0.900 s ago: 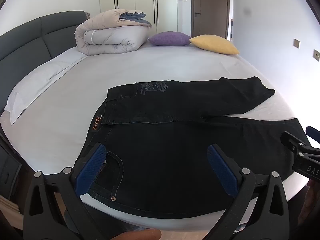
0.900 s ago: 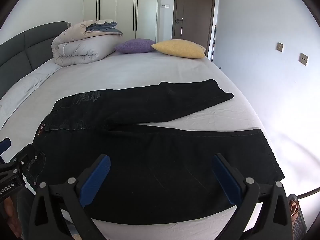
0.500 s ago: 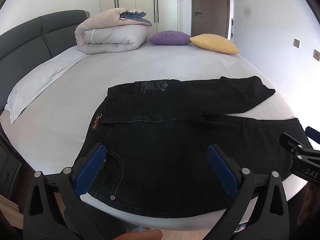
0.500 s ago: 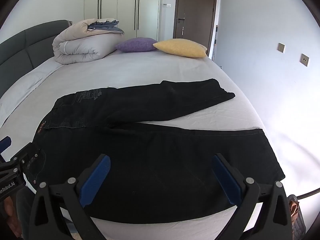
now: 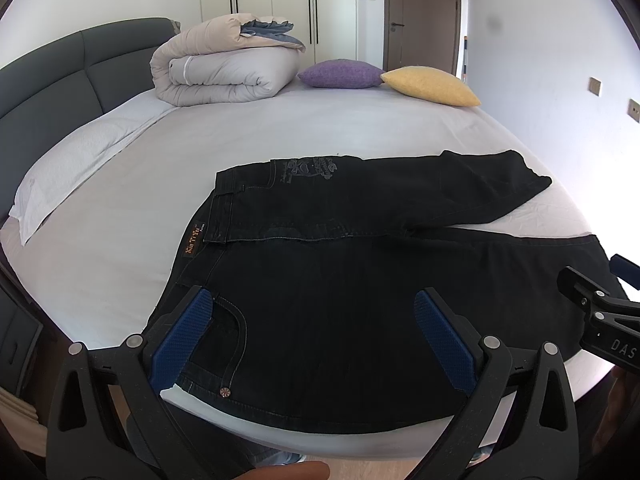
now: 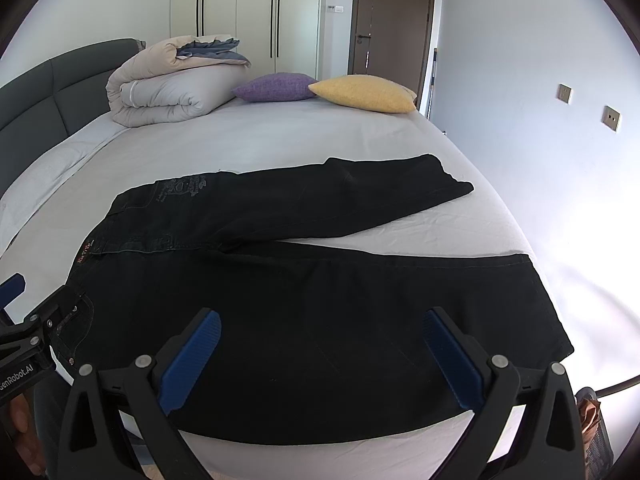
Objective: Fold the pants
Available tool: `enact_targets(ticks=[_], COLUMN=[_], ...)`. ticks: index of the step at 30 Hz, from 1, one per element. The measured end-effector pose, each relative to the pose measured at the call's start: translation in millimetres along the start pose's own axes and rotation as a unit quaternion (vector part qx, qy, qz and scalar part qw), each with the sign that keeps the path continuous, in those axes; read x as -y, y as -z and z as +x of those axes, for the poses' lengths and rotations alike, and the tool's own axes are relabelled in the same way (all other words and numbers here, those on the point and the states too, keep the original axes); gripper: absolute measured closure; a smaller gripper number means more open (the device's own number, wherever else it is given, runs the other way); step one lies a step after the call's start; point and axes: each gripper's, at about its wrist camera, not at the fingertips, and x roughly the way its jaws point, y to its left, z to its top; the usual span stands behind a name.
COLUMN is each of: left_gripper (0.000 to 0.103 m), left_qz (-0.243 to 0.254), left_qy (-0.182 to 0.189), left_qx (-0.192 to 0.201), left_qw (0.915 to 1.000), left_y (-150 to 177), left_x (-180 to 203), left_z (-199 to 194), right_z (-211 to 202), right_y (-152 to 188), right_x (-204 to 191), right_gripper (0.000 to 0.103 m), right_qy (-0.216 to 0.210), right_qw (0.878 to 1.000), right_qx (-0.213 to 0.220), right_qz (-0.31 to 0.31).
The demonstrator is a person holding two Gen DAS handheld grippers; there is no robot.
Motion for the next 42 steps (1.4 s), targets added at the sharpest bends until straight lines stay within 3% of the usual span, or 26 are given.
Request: enact_targets(ticks=[42], left_gripper=[0.000], left_qz=[-0.001], left_qy=[0.001], left_qx=[-0.004], left_qw=[1.0000], left_y=[14.0], left_x=[-5.5], left_z=[3.7], right_z=[5.1], right_y=[8.8], right_x=[-11.1], right_gripper=[0.000], right_qy=[-0.002], right_qw=[1.000], right_qx=[-0.005], right_qz=[0.002])
